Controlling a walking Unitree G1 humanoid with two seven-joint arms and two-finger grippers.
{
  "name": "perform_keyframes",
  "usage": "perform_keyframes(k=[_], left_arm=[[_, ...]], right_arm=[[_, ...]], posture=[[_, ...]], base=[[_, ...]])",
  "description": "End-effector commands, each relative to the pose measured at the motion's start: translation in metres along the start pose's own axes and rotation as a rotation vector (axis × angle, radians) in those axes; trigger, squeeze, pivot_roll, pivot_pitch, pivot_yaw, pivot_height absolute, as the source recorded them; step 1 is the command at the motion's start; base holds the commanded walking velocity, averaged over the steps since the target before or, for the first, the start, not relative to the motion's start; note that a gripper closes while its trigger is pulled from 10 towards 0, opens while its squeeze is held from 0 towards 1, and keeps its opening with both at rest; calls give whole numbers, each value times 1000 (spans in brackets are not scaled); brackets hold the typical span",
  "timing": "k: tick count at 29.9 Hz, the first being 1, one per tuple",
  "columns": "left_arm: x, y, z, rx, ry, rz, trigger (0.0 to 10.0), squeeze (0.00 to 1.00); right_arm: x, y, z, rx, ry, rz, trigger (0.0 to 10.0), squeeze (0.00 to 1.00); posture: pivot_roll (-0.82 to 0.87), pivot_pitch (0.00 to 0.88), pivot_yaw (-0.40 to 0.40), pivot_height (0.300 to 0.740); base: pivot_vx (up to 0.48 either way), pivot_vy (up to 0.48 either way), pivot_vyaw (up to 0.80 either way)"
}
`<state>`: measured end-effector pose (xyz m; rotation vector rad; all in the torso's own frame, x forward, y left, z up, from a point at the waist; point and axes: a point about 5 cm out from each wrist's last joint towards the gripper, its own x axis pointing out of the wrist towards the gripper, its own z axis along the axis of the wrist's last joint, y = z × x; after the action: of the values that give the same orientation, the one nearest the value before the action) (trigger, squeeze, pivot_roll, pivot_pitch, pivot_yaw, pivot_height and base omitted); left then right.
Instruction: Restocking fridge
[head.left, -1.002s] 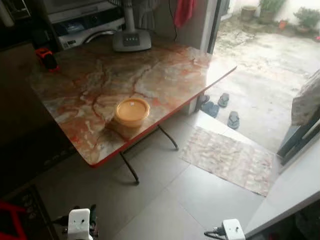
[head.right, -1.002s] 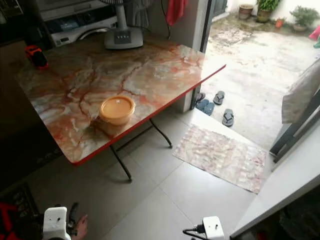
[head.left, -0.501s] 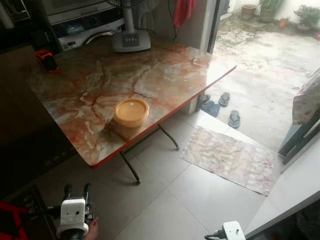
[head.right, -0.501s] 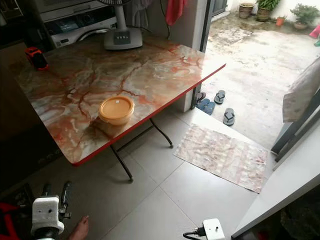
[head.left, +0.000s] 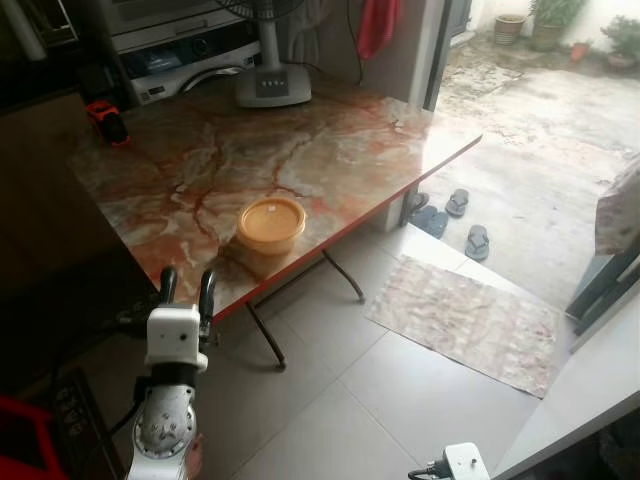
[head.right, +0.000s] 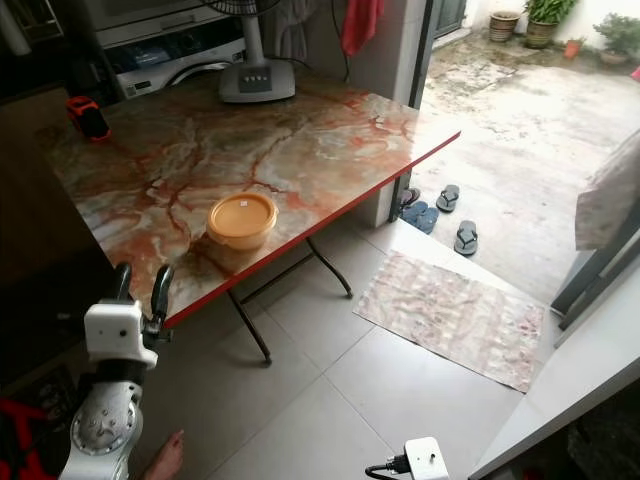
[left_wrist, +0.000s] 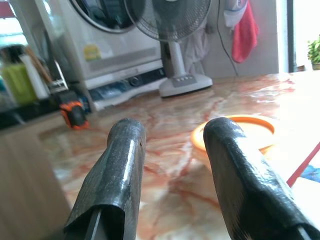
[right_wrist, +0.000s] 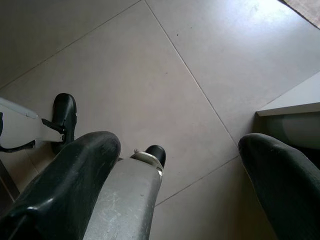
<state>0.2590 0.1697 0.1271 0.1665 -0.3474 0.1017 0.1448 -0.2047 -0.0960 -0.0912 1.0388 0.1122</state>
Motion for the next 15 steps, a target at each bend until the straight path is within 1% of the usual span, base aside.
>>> perform_keyframes(k=[1, 3, 4, 5, 7, 10, 15], left_arm=[[3, -5, 2, -59, 20, -23, 10000, 0], [4, -6, 2, -63, 20, -31, 10000, 0], [4, -9, -1, -85, 47, -39, 10000, 0], [3, -9, -4, -111, 78, -23, 10000, 0], [1, -8, -8, -143, 111, -8, 10000, 0], [-5, -10, -11, -130, 134, -55, 10000, 0], [-3, -6, -10, -129, 140, -51, 10000, 0]], right_arm=[[1, 2, 2, -14, -7, 9, 10000, 0], [1, 2, 2, -13, -7, 9, 10000, 0], [1, 2, 3, -15, -8, 9, 10000, 0], [1, 2, 4, -9, -9, 7, 10000, 0], [1, 2, 4, -3, -11, 5, 10000, 0], [1, 2, 5, 2, -14, 7, 10000, 0], [1, 3, 5, 25, -24, 9, 10000, 0]], posture=[[-28, 51, 42, 740], [-28, 51, 42, 740], [-34, 56, 41, 740], [-37, 58, 41, 740], [-37, 59, 42, 740], [-36, 62, 44, 740], [-31, 67, 46, 740]], base=[[0, 0, 0], [0, 0, 0], [0, 0, 0], [0, 0, 0], [0, 0, 0], [0, 0, 0], [0, 0, 0]])
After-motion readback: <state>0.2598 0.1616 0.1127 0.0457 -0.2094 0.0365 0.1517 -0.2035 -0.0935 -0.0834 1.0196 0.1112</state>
